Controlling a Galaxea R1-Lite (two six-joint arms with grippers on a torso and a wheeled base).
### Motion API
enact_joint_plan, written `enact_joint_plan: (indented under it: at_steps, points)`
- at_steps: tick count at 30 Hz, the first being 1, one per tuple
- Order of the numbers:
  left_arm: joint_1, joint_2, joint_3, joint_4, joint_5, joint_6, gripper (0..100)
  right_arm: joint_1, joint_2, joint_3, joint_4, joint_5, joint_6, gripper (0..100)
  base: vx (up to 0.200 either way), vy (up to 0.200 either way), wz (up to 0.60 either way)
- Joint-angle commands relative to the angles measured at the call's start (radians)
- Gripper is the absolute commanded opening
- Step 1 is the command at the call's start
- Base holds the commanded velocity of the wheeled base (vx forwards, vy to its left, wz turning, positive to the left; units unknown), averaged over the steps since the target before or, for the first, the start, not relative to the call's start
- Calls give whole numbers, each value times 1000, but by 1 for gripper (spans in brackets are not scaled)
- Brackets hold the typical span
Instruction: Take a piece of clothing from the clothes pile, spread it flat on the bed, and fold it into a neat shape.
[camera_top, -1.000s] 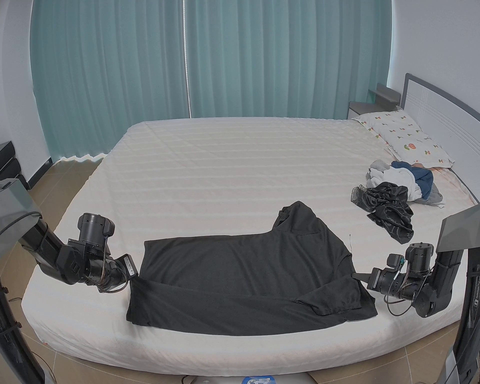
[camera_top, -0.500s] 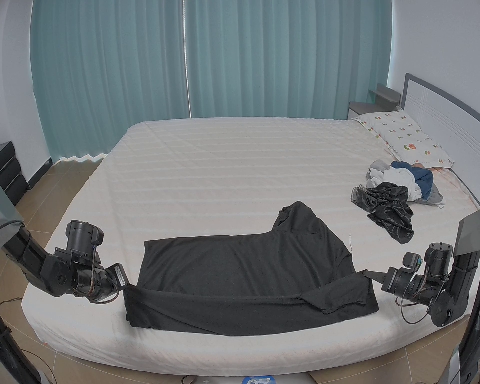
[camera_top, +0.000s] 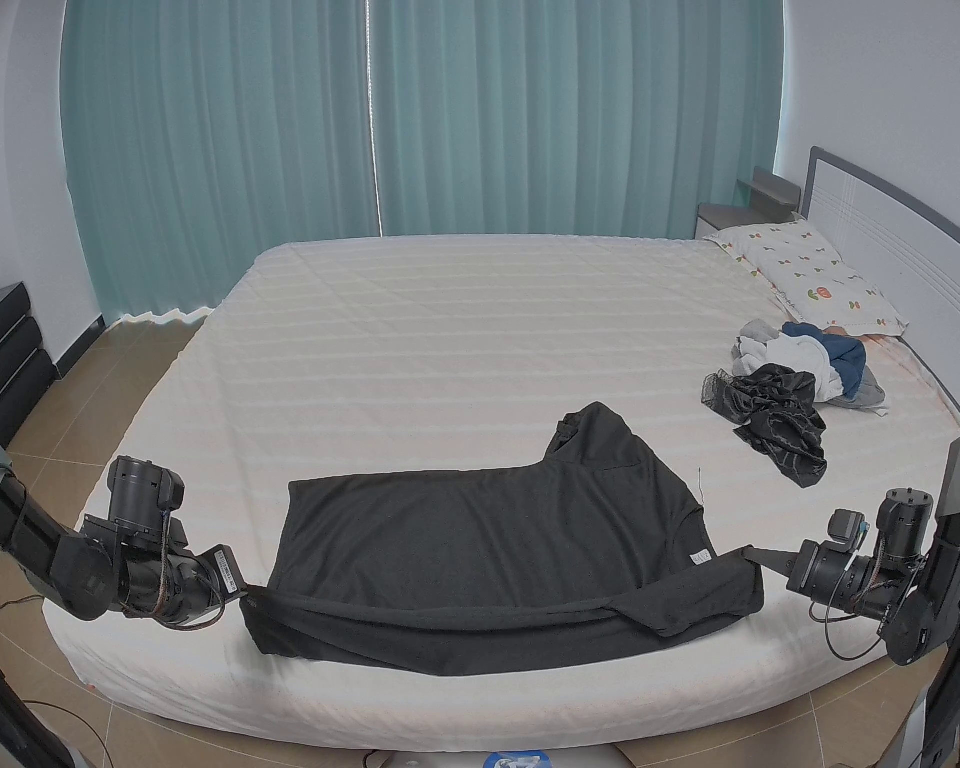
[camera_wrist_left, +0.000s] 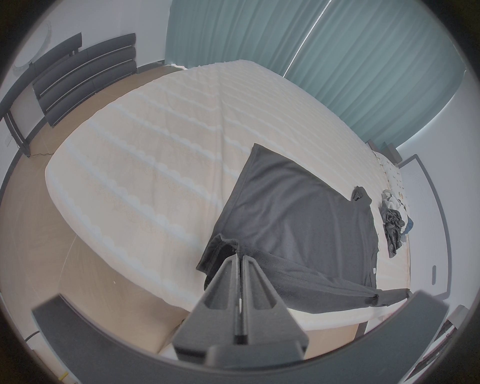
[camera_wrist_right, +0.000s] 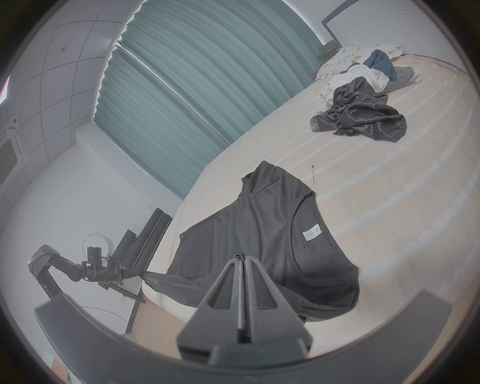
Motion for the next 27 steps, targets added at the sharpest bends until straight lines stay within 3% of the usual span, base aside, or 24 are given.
enact_joint_plan:
  at_steps: [1, 10, 16, 27]
  points:
    - [4, -30, 24, -1, -7, -3, 0, -32, -83, 43, -9, 37, 0, 0, 0, 0, 0]
    - [6, -63, 56, -2, -39, -36, 0, -92, -144, 72, -6, 57, 17, 0, 0, 0, 0]
    - [12, -60, 73, -1, -42, -41, 0, -90, -144, 72, 4, 57, 16, 0, 0, 0, 0]
    - [27, -76, 118, -2, -47, -33, 0, -92, -144, 72, 159, 55, -87, 0, 0, 0, 0]
